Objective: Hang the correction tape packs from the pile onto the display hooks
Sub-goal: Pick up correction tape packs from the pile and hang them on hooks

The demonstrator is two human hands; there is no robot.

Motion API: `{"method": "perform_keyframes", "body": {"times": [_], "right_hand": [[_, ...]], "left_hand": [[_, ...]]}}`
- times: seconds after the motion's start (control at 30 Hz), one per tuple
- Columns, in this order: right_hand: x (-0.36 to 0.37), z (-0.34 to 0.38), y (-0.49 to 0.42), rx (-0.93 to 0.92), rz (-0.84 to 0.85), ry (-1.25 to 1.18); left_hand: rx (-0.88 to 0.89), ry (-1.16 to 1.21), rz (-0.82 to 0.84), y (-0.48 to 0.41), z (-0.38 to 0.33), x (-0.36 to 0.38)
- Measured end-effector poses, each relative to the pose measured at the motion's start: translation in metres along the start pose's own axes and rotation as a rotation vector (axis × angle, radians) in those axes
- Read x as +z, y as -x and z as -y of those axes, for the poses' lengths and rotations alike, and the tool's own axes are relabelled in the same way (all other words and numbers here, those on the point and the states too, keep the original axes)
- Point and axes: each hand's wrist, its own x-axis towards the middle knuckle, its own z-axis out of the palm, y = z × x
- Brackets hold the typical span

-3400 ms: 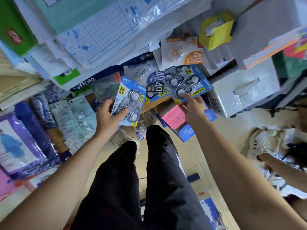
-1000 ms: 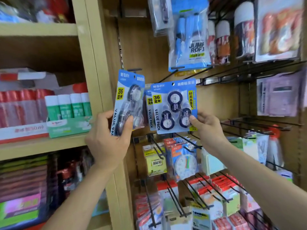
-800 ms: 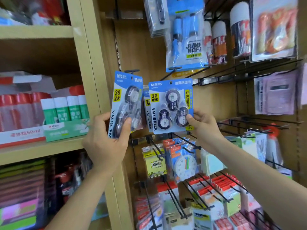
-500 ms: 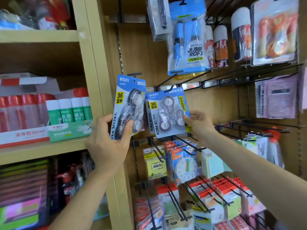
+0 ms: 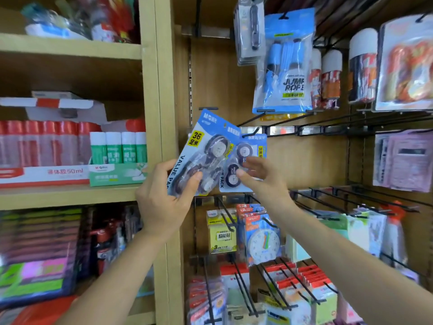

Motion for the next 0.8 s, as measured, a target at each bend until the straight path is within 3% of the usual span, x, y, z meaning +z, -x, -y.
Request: {"method": "perform_keyframes", "body": {"times": [0.07, 0.13, 0.4, 0.6, 0.8], "right_hand": [[0.012, 0.019, 0.012, 0.088, 0.233, -0.217], [0.019, 0.025, 0.017, 0.087, 0.309, -0.365], [-0.005, 0.031, 0.009, 0.071, 0.093, -0.479], [-0.033, 0.017, -0.009, 0.121, -0.133, -0.352], [-0.03, -0.009, -0.015, 0.155, -0.114, -0.307]], "left_hand": [[0.033, -0.002, 0.017, 0.0, 0.0, -0.001], [0.026, -0.005, 0.028, -0.001, 0.0, -0.001], [0.257, -0.128, 0.089, -0.004, -0.003, -0.008], [0.211, -0.467, 0.153, 0.004, -0.001, -0.006], [0.215, -0.6, 0.297, 0.011, 0.0, -0.009]]}}
